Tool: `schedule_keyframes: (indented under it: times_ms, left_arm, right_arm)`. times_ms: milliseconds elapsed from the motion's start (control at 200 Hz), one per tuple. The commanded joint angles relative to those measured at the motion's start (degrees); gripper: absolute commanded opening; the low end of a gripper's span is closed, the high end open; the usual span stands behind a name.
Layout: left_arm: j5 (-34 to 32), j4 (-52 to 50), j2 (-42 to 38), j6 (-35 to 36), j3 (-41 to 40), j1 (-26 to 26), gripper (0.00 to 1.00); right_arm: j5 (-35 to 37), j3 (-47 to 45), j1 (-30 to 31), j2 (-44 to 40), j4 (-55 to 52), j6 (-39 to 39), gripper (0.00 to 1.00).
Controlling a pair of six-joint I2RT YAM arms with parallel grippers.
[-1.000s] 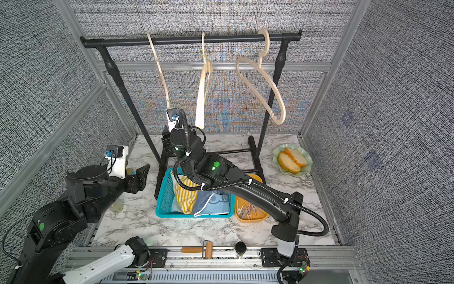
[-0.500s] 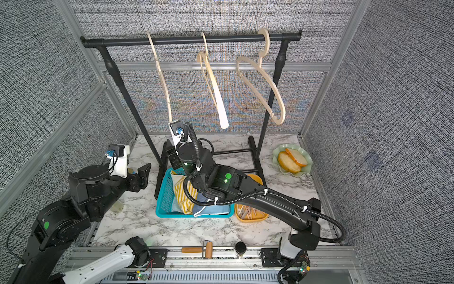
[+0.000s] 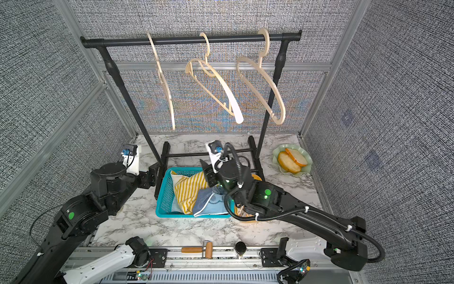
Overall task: Remove the clothespins securing towels to the hanger
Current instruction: Place the hanger on the clothesline.
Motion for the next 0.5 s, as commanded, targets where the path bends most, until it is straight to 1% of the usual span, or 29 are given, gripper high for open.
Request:
schedule_keyframes:
  times_ms: [0, 70, 140, 190, 250, 290, 370, 415, 495]
  left_arm:
    - [-0.7, 6.1, 0.6, 0.5, -2.2, 0.0, 0.82]
    - [-1.2, 9.7, 0.4, 0.3, -5.2, 0.0, 0.84]
    - [-1.3, 13.3, 0.2, 0.2, -8.5, 0.0, 0.86]
    - [-1.2, 15.7, 0.2, -0.2, -10.9, 0.1, 0.91]
    - [-0.3, 18.9, 0.6, -0.4, -13.5, 0.1, 0.94]
    - [0.0, 20.7, 1.0, -0.4, -14.9, 0.2, 0.96]
    - [-0.8, 23.1, 2.4, -1.4, -17.0, 0.7, 0.99]
    - [-1.7, 24.3, 2.9, -1.9, -18.2, 1.7, 1.0]
    - [-1.0, 27.9, 2.6, -2.9, -21.1, 4.8, 0.99]
  right_arm:
    - [-6.5, -5.1, -6.2, -6.1, -3.2, 7.0, 0.55]
    - [-9.2, -10.0, -11.2, -11.5, -3.7, 7.6, 0.57]
    - [-10.6, -13.3, -16.4, -15.6, -5.4, 7.1, 0.64]
    - [-12.6, -14.4, -21.2, -17.2, -7.8, 7.6, 0.76]
    - [-16.0, -15.2, -27.8, -17.8, -10.0, 9.0, 0.79]
    - [-19.7, -16.1, -31.6, -17.9, -10.1, 9.1, 0.8]
    - [-26.2, -18.1, -38.8, -17.5, -9.8, 9.5, 0.84]
    - [-28.0, -19.1, -42.1, -17.0, -9.6, 10.0, 0.85]
    - [-29.4, -21.1, -47.1, -16.0, -8.2, 10.7, 0.89]
